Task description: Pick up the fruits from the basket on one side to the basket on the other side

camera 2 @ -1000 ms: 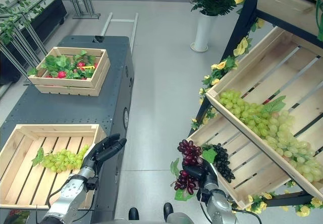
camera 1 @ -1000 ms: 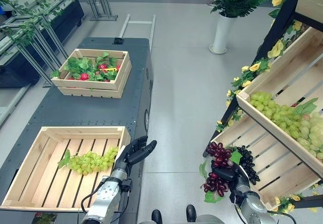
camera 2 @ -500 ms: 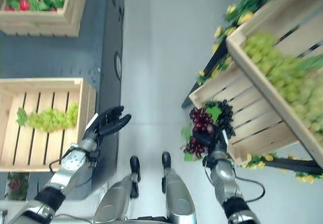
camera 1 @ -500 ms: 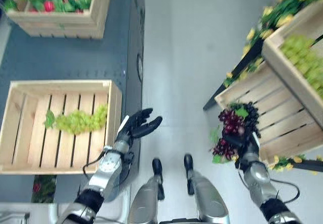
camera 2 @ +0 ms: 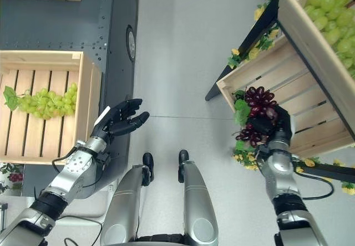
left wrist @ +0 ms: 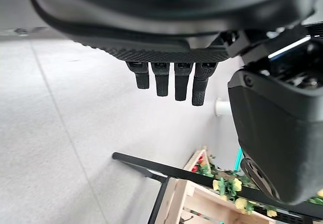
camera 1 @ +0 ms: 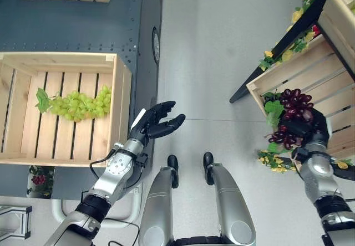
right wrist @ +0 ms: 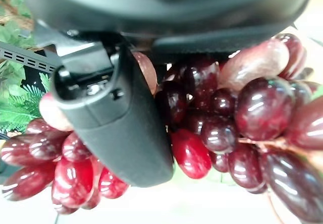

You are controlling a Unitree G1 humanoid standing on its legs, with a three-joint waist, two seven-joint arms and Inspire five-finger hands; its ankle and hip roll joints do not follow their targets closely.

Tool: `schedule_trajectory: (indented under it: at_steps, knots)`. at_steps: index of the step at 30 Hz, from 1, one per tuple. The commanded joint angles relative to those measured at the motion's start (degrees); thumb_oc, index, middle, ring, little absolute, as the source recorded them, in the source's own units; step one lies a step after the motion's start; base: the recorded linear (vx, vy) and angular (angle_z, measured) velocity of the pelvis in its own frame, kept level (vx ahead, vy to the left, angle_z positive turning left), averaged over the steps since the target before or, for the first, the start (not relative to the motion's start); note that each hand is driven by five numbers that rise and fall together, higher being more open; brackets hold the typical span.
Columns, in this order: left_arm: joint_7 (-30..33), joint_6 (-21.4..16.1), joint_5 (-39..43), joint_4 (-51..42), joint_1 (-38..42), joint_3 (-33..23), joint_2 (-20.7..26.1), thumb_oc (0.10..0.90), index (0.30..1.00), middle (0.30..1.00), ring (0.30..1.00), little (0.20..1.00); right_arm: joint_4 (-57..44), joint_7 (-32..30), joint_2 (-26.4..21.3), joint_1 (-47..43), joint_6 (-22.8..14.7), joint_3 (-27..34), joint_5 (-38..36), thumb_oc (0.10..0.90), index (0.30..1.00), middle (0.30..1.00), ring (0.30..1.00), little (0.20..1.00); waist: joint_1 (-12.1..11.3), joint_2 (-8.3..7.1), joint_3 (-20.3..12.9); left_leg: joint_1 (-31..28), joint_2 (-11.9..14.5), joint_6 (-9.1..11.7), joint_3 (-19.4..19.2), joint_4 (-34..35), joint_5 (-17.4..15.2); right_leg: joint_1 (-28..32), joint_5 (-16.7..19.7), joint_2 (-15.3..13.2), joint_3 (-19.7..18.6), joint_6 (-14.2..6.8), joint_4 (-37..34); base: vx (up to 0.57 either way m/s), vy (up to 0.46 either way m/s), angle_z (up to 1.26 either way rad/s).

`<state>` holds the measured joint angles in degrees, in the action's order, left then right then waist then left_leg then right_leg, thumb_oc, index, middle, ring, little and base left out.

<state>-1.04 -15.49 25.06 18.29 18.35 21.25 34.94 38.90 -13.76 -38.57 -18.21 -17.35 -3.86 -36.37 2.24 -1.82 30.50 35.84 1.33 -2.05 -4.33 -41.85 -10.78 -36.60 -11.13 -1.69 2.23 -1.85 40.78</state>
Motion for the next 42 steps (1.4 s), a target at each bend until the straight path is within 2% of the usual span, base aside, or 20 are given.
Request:
schedule_trajectory:
  at_steps: [1,3,8,18,22,23,24,36,39,42]
  knots:
    - [-0.71,-3.59,2.19,-8.14,1.13,-0.12,2.30,0.800,0.900,0.900,0.900,0.900,-0.41,-3.92,-7.12,-4.30,-2.79,6.67,-0.59,0.400,0.300,0.300,0.300,0.300,-0.55,-0.99,-0.86,-1.02,-2.63,-0.78,-1.24,-2.46,-6.03,3.08,0.75,-0.21,4.74,2.05,1.88,-0.01,-0.041,0.00]
    - [-1.02,-2.37,2.47,-9.49,1.29,0.04,3.62,0.800,0.900,0.900,0.900,0.900,1.02,-4.45,-10.24,-5.88,-0.32,7.58,-0.31,0.400,0.300,0.300,0.300,0.300,-0.92,-1.55,-0.75,0.67,-2.33,-0.95,-0.93,-4.31,-6.74,1.51,0.46,-0.07,5.03,2.21,3.72,-0.01,-0.060,0.03]
    - [-1.65,-1.44,2.41,-11.80,0.18,-0.09,6.03,0.800,0.900,0.900,0.900,0.900,1.54,-5.67,-13.79,-6.73,3.11,8.49,-1.39,0.400,0.300,0.300,0.300,0.300,-1.58,-3.01,-1.18,2.45,-1.84,-1.06,-0.21,-5.59,-7.16,-0.04,0.40,0.81,5.10,2.29,5.08,-0.01,-0.067,0.03]
    - [-2.78,-0.31,2.20,-11.83,0.98,0.37,7.93,0.800,0.900,0.900,0.900,0.900,4.81,-6.75,-15.16,-7.87,5.22,10.46,-4.58,0.400,0.300,0.300,0.300,0.300,-2.30,-4.81,-1.27,3.09,-1.27,-1.21,1.10,-7.33,-8.06,-0.30,-0.16,0.97,6.31,2.02,7.21,0.00,-0.045,0.00]
    - [-3.06,1.35,2.15,-13.12,1.46,0.36,9.07,0.800,0.900,0.900,0.900,0.900,8.85,-9.54,-16.19,-7.54,11.04,11.72,-3.86,0.400,0.300,0.300,0.300,0.300,-2.61,-5.34,-1.21,2.90,-0.97,-1.33,1.42,-7.51,-8.18,0.15,0.04,1.08,6.65,1.89,7.09,0.00,-0.045,0.03]
    - [-3.03,1.37,2.20,-13.16,1.45,0.39,9.13,0.800,0.900,0.900,0.900,0.900,9.12,-9.43,-16.28,-7.50,11.12,11.81,-3.93,0.400,0.300,0.300,0.300,0.300,-2.61,-5.34,-1.21,2.86,-0.98,-1.33,1.43,-7.46,-8.16,0.19,0.06,1.11,6.64,1.89,7.04,0.00,-0.025,0.08]
    - [-2.70,1.70,2.39,-13.26,1.72,0.70,9.60,0.800,0.900,0.900,0.900,0.900,10.77,-9.51,-16.90,-7.35,14.02,12.59,-4.69,0.800,0.900,0.900,0.900,0.900,-2.62,-5.41,-1.30,2.61,-0.95,-1.29,1.47,-6.90,-7.98,0.50,0.08,1.19,6.65,1.88,6.61,0.00,-0.010,0.09]
    - [-2.01,1.41,2.60,-13.19,3.39,2.04,9.83,0.800,0.900,0.900,0.900,0.900,14.91,-11.92,-18.03,-11.17,19.50,10.20,-1.51,0.800,0.900,0.900,0.900,0.900,-3.30,-5.58,-1.26,0.54,-1.32,-1.44,1.47,-2.77,-7.16,1.98,0.51,1.58,6.31,1.75,3.43,0.00,-0.001,0.01]
    - [-2.03,1.60,2.56,-13.19,3.83,2.57,9.52,0.800,0.900,0.900,0.900,0.900,16.27,-10.23,-18.63,-12.28,20.96,9.63,-0.83,0.800,0.900,0.900,0.900,0.900,-3.39,-5.22,-1.13,0.26,-1.57,-1.50,1.43,-2.40,-7.11,2.14,0.66,1.53,6.21,1.75,3.04,0.00,0.023,0.01]
    - [-1.57,1.33,2.39,-12.94,3.99,3.26,8.90,0.800,0.900,0.900,0.900,0.900,17.53,-8.14,-19.16,-13.11,20.57,8.75,0.13,0.800,0.900,0.900,0.900,0.900,-3.33,-4.67,-1.00,-0.21,-1.73,-1.55,1.25,-1.92,-7.07,2.42,0.68,1.32,6.22,1.80,2.61,0.00,0.060,0.01]
